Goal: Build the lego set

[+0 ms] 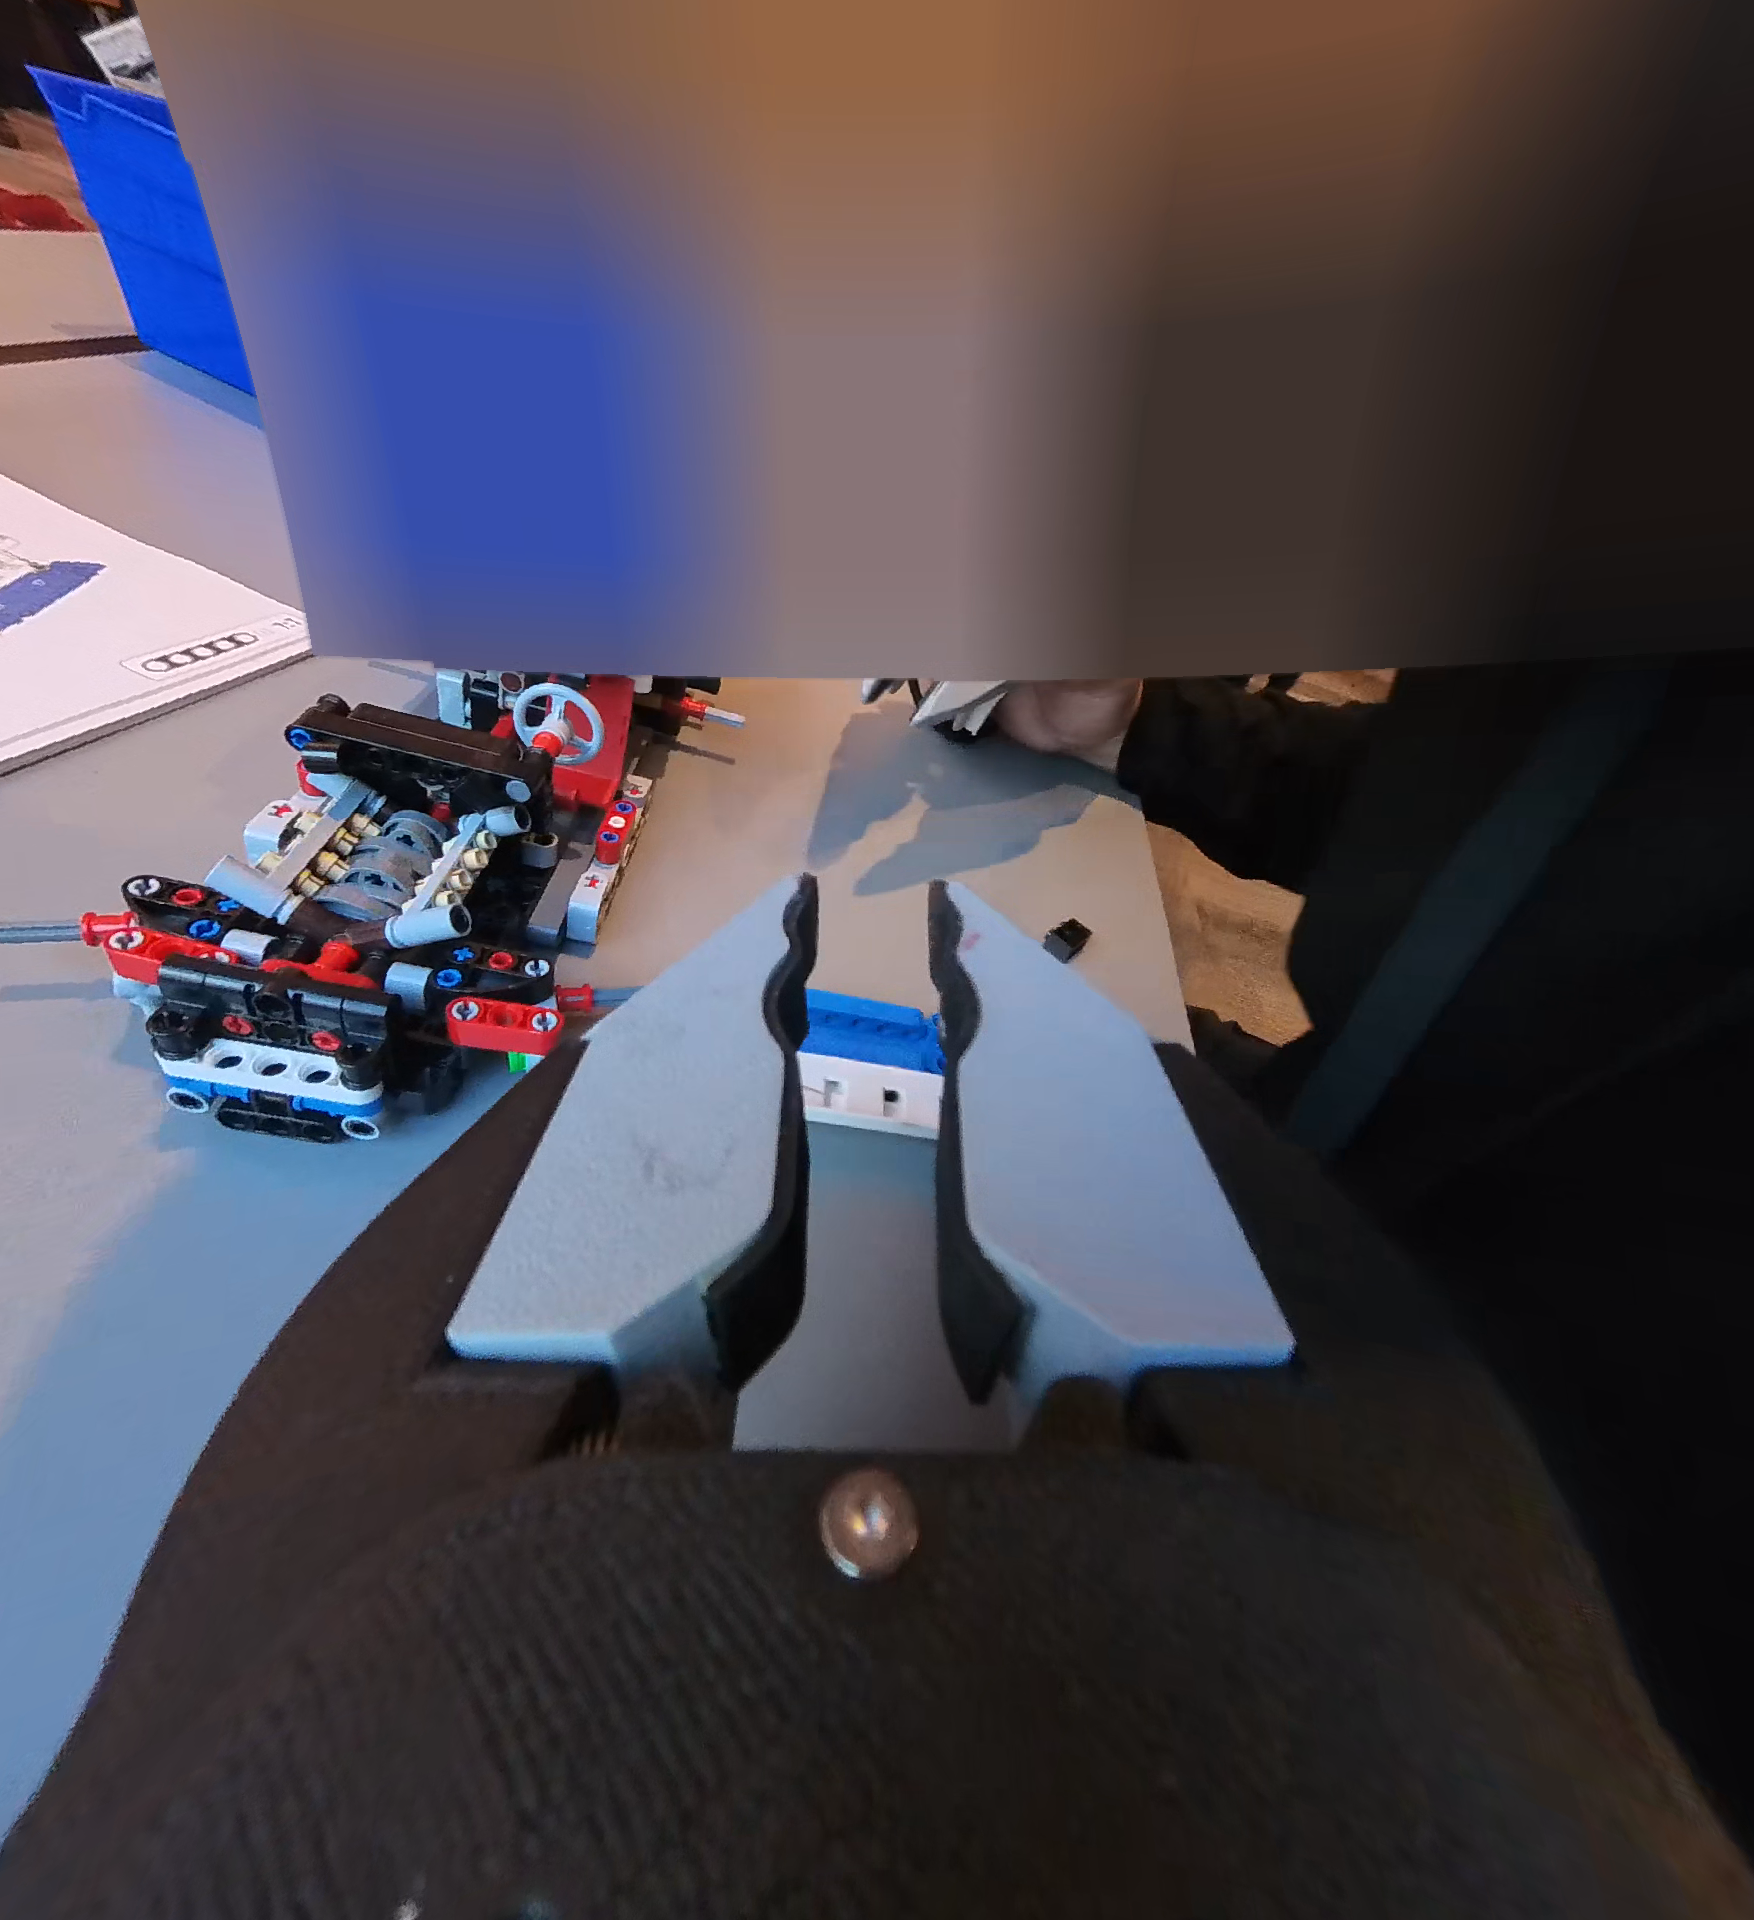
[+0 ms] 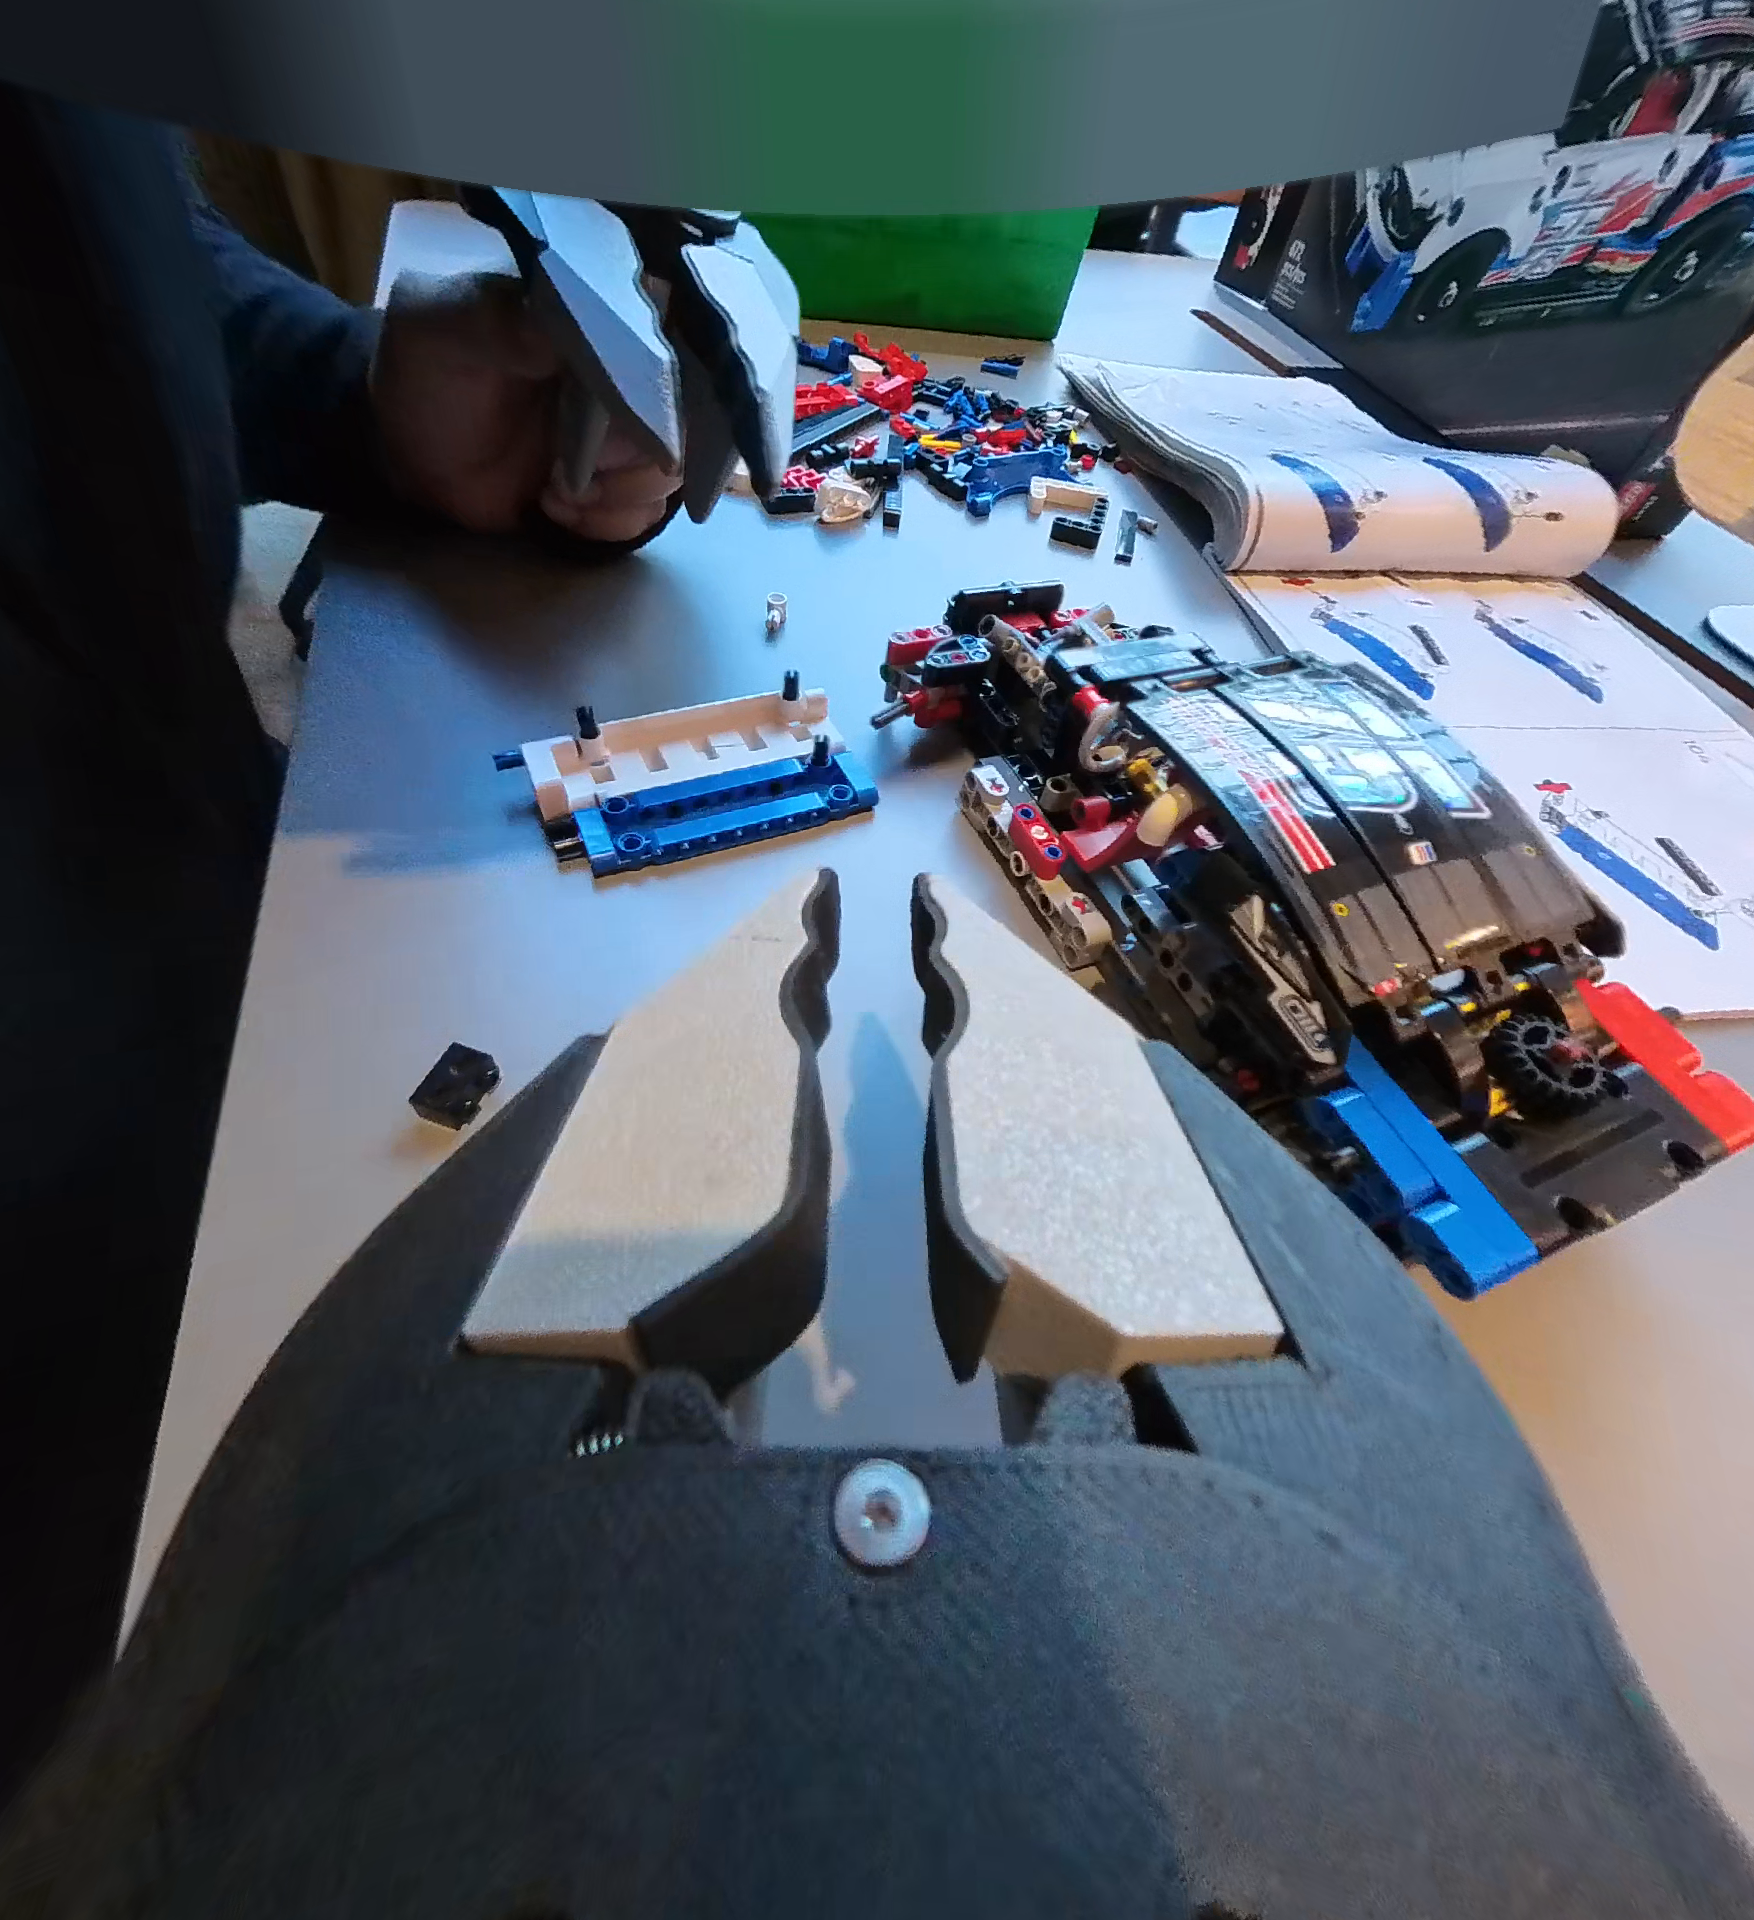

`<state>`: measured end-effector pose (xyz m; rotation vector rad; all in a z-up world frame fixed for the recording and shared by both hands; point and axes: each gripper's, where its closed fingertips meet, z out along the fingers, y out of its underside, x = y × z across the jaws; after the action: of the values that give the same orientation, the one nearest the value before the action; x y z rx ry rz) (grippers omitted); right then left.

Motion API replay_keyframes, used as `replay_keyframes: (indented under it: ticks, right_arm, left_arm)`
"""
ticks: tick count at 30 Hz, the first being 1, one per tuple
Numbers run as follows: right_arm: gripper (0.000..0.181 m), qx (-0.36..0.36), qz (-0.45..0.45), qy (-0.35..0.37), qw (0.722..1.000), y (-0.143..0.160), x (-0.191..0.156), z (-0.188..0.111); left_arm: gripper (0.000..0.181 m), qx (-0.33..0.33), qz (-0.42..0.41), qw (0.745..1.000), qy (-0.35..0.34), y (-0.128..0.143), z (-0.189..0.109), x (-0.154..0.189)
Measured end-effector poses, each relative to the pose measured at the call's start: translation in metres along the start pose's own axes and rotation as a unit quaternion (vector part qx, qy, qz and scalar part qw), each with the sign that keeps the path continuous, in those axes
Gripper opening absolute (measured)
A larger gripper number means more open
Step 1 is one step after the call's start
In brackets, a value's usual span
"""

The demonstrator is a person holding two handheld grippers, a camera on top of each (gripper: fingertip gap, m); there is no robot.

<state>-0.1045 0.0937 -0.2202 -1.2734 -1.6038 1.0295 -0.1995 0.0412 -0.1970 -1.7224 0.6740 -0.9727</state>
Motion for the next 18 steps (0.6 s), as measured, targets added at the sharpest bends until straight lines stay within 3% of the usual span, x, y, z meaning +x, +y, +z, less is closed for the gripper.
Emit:
replay_keyframes:
  ticks: [18]
  right_arm:
    - [0.008, -0.016, -0.040, 0.027, 0.999, 0.0021, -0.0025, 0.0034]
  left_arm:
    - [0.016, -0.013, 0.022, 0.999, -0.028, 0.0034, 0.0017, -0.0025]
